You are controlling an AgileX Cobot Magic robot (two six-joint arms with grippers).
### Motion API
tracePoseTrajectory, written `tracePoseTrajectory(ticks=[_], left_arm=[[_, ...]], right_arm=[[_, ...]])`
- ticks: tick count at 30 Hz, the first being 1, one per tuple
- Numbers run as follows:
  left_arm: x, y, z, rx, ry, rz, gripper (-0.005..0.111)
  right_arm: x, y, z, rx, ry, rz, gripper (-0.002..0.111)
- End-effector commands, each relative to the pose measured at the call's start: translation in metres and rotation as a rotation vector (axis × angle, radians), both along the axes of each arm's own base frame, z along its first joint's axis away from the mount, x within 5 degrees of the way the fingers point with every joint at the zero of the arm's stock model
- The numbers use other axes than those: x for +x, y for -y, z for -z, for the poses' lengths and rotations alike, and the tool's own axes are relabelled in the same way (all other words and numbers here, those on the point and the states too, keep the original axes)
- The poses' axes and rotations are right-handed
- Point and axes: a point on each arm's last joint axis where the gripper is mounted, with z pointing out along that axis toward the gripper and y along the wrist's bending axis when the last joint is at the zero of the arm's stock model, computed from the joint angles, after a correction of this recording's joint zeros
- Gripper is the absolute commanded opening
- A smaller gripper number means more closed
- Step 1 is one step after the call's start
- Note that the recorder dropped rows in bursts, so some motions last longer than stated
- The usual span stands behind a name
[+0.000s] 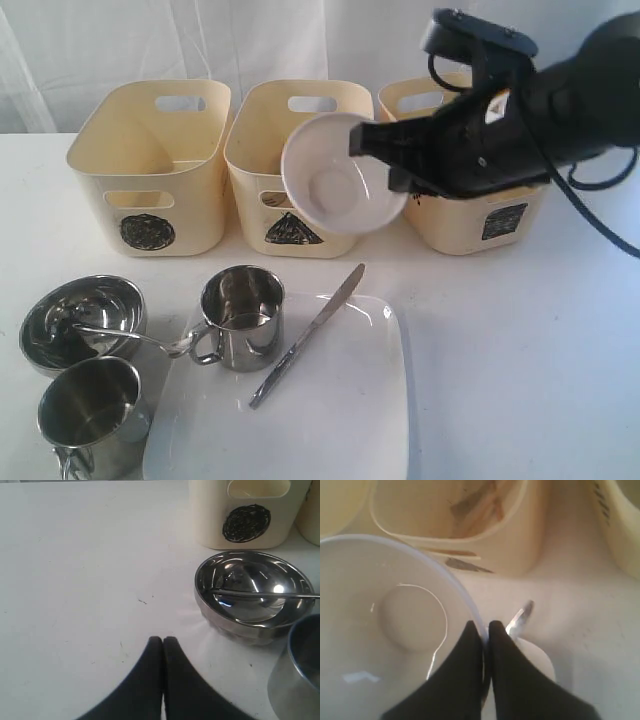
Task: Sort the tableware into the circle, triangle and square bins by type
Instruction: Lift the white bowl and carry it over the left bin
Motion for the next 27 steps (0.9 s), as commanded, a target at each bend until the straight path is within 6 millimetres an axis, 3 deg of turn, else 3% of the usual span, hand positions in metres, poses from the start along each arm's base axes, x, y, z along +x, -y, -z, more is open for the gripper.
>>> tracePoseTrajectory(ticks=[1, 16, 27], left_arm=[[0.000, 0.000, -0.001, -0.008, 0.009, 0.003, 0.000], [0.000, 0.000, -0.001, -0.008, 0.009, 0.003, 0.000], [0.000, 0.000, -0.001, -0.008, 0.009, 0.003, 0.000]], right_arm=[[0.031, -0.020, -0.013, 0.039, 0.101, -0.064, 0.000], [0.129, -0.071, -0.004, 0.072, 0.261, -0.085, 0.000], [0.148, -0.105, -0.006, 0.093, 0.387, -0.354, 0.000]])
